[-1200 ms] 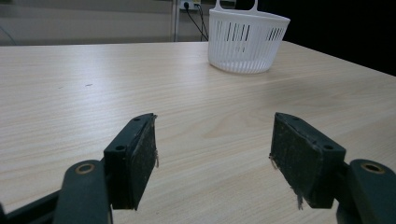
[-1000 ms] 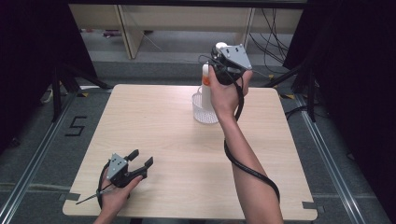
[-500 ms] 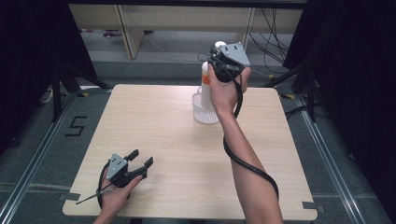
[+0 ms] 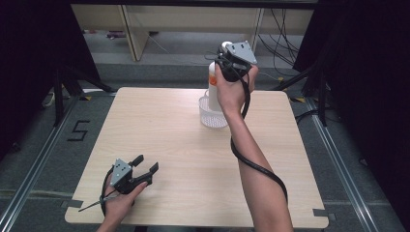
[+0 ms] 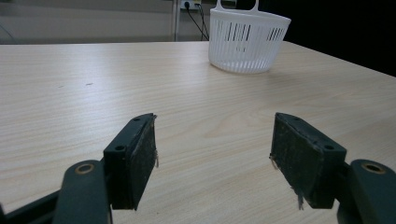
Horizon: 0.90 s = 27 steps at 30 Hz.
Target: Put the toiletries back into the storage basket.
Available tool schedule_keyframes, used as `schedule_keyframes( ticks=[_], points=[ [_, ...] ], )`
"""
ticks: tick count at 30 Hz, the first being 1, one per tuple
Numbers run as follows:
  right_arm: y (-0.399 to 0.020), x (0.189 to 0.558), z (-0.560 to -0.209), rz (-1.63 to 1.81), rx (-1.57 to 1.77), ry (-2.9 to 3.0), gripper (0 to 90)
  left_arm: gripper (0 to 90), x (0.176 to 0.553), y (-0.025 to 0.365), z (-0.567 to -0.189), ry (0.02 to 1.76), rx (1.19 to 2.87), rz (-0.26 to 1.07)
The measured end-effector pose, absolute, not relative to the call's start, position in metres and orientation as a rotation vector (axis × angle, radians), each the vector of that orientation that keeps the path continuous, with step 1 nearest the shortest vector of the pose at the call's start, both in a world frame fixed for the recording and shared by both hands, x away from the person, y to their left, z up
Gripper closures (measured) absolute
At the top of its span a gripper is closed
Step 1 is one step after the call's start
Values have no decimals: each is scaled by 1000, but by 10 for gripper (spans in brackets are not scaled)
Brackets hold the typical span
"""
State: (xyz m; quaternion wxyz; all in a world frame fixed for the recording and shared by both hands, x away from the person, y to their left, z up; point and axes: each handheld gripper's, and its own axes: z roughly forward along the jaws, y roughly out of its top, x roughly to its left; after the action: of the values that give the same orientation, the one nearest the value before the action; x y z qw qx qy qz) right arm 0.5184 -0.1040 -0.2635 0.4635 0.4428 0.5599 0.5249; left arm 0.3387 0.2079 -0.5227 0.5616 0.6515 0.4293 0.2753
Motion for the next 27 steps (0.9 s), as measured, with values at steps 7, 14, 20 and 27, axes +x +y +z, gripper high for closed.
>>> schedule_keyframes(
  ticks=[7, 14, 20, 27],
  points=[
    [-105, 524, -265, 1281, 1090, 1380, 600, 305, 338, 208, -522, 1017, 1540, 651],
    [-104, 528, -267, 1287, 1105, 1382, 601, 305, 339, 208, -523, 1011, 1536, 651],
    [-104, 531, -267, 1276, 1097, 1380, 600, 305, 339, 208, -523, 1009, 1538, 652],
    [-103, 536, -269, 1278, 1100, 1377, 600, 304, 339, 207, -523, 1009, 1538, 650]
  ],
)
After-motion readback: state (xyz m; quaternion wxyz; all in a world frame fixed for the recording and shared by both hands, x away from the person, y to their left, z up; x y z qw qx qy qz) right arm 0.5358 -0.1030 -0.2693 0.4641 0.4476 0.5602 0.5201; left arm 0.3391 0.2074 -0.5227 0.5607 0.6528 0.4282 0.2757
